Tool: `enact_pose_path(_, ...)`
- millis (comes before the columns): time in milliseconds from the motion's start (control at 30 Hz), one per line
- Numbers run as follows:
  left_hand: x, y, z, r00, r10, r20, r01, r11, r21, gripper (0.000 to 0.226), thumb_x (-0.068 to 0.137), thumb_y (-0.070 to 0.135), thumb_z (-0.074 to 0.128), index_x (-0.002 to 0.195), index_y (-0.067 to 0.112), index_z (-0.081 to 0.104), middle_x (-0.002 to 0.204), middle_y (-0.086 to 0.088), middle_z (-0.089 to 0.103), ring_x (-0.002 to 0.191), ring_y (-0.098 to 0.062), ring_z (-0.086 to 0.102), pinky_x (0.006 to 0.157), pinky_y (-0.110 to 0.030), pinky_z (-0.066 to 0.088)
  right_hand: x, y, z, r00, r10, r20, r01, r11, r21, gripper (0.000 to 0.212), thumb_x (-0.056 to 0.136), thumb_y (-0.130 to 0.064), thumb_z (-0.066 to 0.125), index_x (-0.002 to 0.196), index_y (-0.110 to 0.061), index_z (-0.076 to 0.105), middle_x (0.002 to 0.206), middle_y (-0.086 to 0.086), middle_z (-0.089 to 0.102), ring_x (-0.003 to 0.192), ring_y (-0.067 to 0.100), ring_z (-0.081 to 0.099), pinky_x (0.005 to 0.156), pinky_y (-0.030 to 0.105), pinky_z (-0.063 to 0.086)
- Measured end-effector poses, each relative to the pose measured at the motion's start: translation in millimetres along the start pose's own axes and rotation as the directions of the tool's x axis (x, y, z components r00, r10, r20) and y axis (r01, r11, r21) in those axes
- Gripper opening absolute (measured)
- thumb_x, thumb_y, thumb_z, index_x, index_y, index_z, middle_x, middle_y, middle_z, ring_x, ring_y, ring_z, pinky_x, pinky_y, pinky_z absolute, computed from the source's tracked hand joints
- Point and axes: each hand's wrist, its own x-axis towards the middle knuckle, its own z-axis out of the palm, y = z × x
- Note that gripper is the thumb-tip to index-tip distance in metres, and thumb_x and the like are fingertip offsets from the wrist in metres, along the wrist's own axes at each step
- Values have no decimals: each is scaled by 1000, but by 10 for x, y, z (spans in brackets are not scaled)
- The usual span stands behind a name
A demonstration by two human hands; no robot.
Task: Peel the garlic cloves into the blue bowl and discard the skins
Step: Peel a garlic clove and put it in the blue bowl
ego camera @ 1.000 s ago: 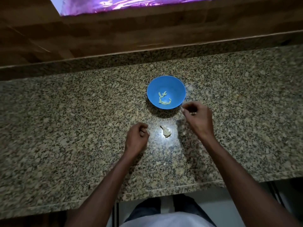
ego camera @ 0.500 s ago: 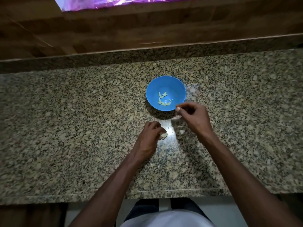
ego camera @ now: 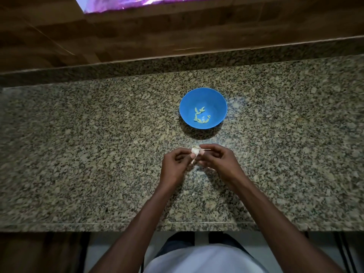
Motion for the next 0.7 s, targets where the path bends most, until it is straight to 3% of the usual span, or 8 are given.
enact_pose_path(167,-34,34,-43,1000,-4,-12,3,1000,-23,19,87,15,82,104,6,79,96,-4,80,93,-21,76,82,-36,63,-3,-19,87,999,-26,-48,26,1000,8,30,87,-11,83,112,-1,70,98,20,78,86,26,77,74,32,63)
enact_pose_path(267,-42,25,-67,1000,12,-21,-12,1000,12,17,91,13,78,106,6,79,95,-3,80,91,-18,76,80,-33,63,10,4,120,998,-36,-54,38,998,44,31,89,-9,82,115,-2,69,96,20,77,85,31,77,76,34,64)
enact_pose_path(467,-46,-31,-87,997,64,-36,-55,976,210,14,98,19,71,108,11,76,98,0,77,93,-12,74,83,-33,63,-5,53,189,1000,0,8,-1,993,118,27,91,-8,79,118,-7,75,104,16,79,95,30,78,81,32,63)
enact_pose_path(700,-53,-38,-76,993,101,-55,-76,936,344,10,98,16,69,104,13,76,94,2,75,86,-10,72,67,-19,57,-53,45,206,997,69,26,-73,983,169,31,91,-5,78,121,-4,73,108,16,79,91,22,78,71,24,61)
